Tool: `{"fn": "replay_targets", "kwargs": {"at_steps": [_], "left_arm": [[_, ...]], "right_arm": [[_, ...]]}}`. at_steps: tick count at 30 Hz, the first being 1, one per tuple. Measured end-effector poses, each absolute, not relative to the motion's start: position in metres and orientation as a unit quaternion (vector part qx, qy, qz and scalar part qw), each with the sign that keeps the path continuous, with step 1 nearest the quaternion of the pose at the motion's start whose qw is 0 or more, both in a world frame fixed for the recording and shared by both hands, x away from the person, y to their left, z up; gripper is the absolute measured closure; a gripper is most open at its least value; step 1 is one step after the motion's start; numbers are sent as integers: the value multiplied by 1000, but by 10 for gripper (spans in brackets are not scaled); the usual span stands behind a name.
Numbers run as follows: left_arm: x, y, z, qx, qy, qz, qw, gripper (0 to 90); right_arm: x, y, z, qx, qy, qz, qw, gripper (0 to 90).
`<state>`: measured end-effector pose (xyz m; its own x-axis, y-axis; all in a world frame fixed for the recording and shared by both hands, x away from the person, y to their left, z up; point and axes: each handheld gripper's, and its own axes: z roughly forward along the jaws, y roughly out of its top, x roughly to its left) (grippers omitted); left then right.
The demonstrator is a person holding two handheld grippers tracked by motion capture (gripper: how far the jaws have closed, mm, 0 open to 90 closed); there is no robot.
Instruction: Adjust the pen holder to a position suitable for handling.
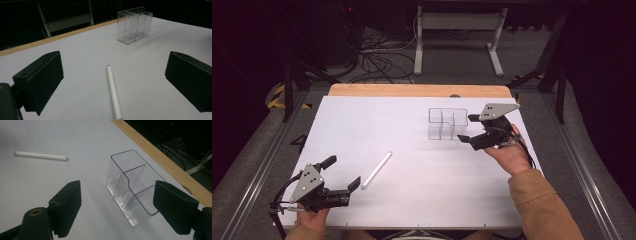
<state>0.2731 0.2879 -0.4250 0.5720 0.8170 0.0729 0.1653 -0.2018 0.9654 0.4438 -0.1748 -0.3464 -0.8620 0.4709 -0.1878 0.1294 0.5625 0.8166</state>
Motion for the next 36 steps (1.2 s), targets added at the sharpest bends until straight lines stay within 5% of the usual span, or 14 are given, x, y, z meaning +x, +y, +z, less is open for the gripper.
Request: {"fn": "replay_targets", "kwargs": {"at_steps": [36], "left_arm": [[277,288,-427,718,345,301,524,26]], "right_arm": [[489,-138,-370,120,907,342,214,403]]}}
